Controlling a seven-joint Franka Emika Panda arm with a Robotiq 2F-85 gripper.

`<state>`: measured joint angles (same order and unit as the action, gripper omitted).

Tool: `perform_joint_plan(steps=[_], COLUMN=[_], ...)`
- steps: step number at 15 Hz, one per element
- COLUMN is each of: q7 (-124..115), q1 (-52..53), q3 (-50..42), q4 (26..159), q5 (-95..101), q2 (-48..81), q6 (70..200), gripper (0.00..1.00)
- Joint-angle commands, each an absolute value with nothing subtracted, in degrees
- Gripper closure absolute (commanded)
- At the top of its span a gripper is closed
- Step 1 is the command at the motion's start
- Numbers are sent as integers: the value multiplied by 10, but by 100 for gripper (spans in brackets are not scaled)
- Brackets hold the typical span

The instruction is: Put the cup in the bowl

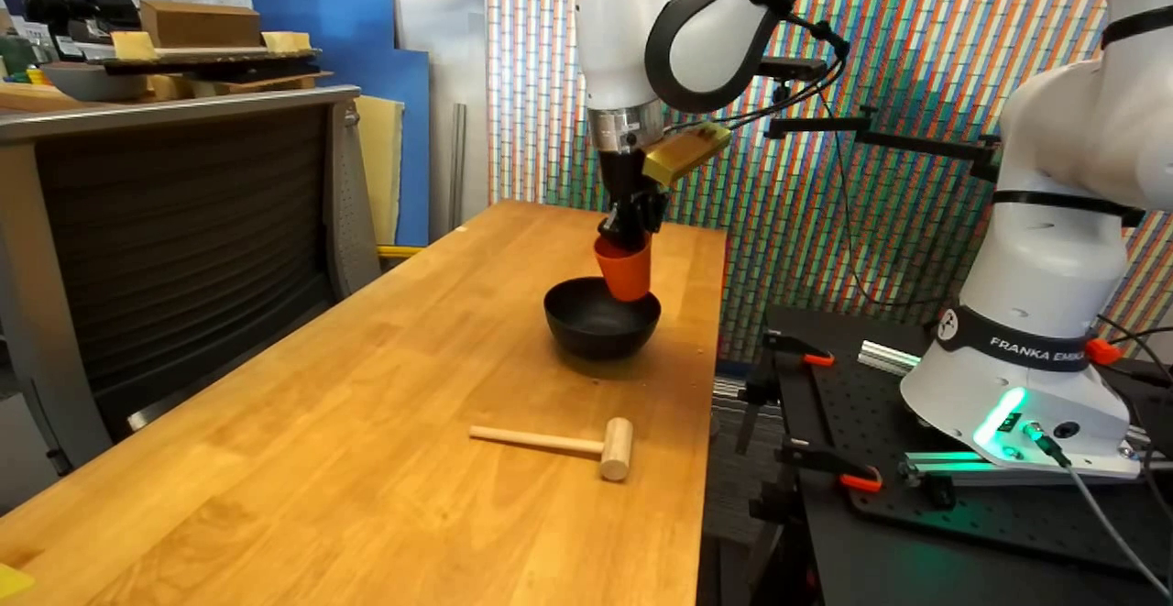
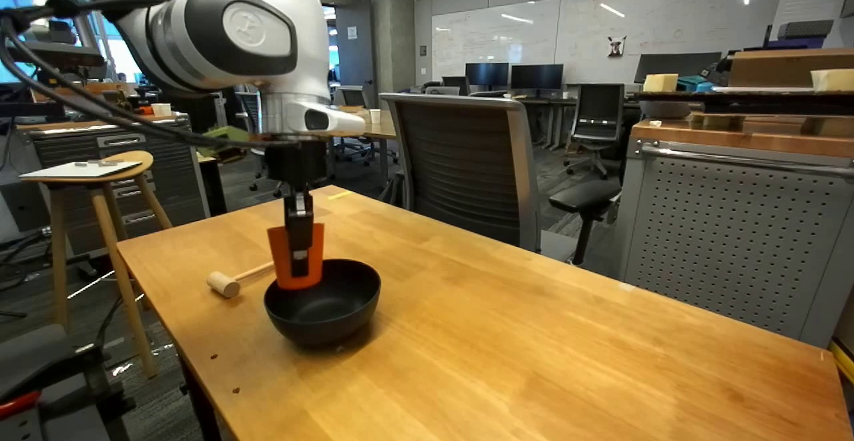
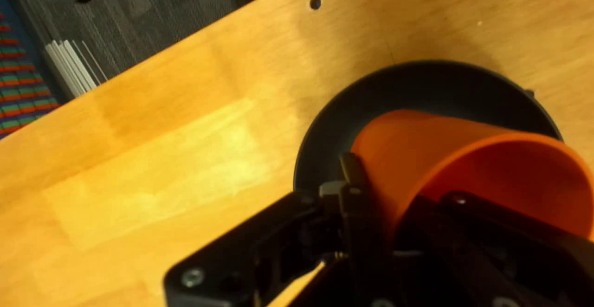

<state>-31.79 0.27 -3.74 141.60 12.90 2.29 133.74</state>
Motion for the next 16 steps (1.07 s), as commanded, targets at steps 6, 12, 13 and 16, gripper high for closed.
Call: perform_joint_plan(steps=[6, 12, 13, 16], q7=[-162, -119, -128, -156], q1=[-15, -1, 8, 29], q3=[-24, -31, -36, -52], q4=[1390, 1346, 1348, 1363], q5=[-30, -37, -19, 47], q2=[156, 182, 180, 158], q6=[1447, 1453, 1453, 1456], gripper=[99, 60, 53, 30])
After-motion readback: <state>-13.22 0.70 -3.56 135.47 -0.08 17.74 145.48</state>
